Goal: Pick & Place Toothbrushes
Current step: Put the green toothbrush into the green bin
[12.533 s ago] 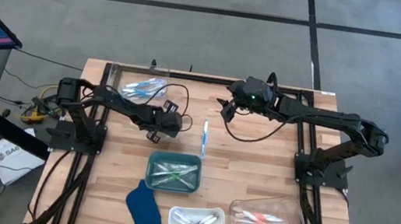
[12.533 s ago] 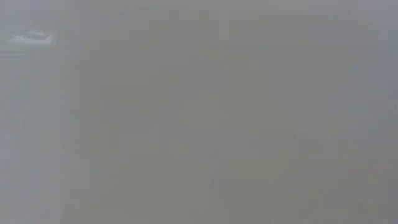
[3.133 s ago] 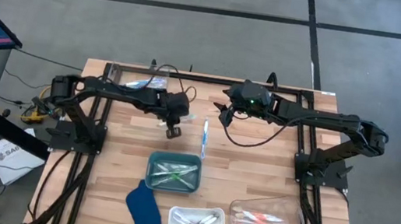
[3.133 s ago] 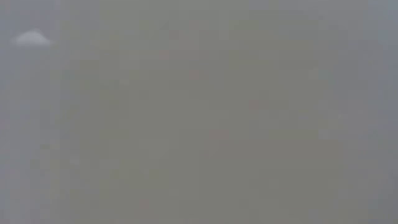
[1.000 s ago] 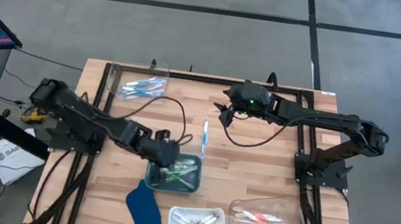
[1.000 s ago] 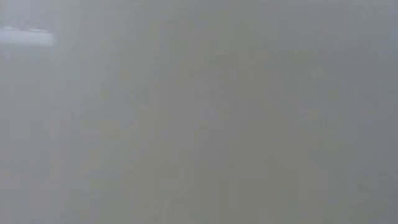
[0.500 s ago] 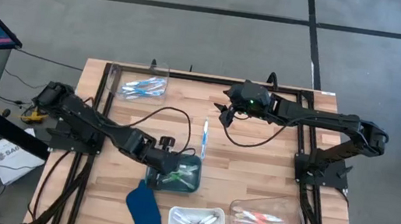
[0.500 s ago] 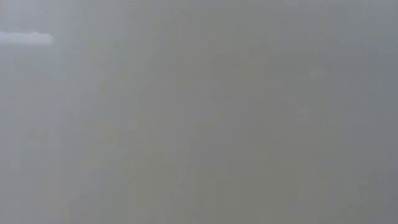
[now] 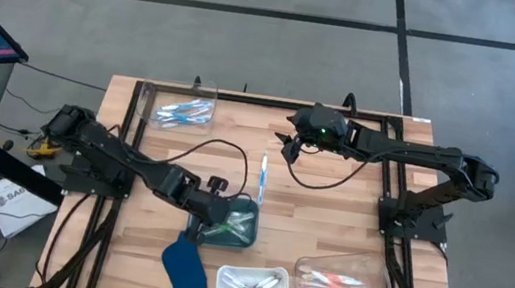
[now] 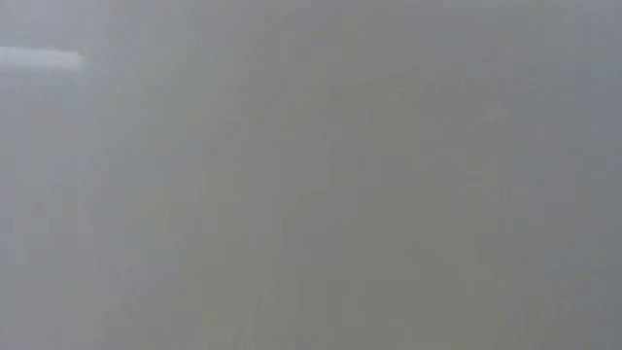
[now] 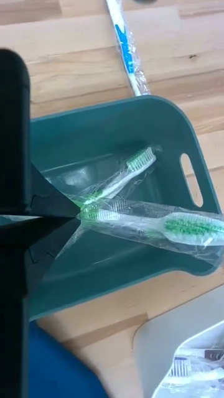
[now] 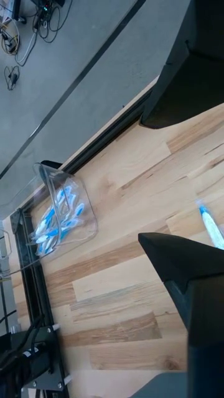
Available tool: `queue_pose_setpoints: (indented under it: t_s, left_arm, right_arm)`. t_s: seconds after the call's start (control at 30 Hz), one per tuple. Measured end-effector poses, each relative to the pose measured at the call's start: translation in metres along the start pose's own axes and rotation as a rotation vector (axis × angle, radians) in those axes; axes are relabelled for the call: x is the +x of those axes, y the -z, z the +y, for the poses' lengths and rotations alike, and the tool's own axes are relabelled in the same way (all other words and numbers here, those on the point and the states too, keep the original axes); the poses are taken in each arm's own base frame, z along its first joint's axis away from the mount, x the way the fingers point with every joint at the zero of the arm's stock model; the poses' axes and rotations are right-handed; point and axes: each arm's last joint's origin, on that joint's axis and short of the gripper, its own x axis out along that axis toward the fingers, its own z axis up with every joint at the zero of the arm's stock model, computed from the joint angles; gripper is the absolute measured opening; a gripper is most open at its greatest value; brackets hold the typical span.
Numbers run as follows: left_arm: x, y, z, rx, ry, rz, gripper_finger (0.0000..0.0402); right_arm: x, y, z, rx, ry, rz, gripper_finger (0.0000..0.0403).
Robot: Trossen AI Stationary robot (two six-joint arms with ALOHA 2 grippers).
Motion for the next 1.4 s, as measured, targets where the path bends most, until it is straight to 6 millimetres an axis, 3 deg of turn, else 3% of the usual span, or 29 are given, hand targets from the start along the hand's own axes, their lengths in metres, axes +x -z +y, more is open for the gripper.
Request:
queue_pose_setpoints:
  t_s: [0.17, 0.43, 0.83, 1.4]
  left_arm:
    - [0.005, 0.0, -0.001, 0.002, 0.017, 0.011, 0.0]
    - [0.03, 0.005, -0.009, 0.049, 0.039, 0.093, 0.0]
    - [0.032, 0.005, 0.0, 0.027, 0.023, 0.098, 0.0]
    - [0.042, 0.003, -0.002, 0.031, 0.038, 0.093, 0.0]
  right_arm:
    - [0.0, 0.0, 0.0, 0.0, 0.0, 0.0, 0.0282]
    - [0.0, 0.0, 0.0, -0.001, 0.0, 0.001, 0.0282]
    - [0.0, 0.0, 0.0, -0.001, 0.0, 0.004, 0.0282]
    - [0.0, 0.001, 0.0, -0.002, 0.0, 0.008, 0.0281]
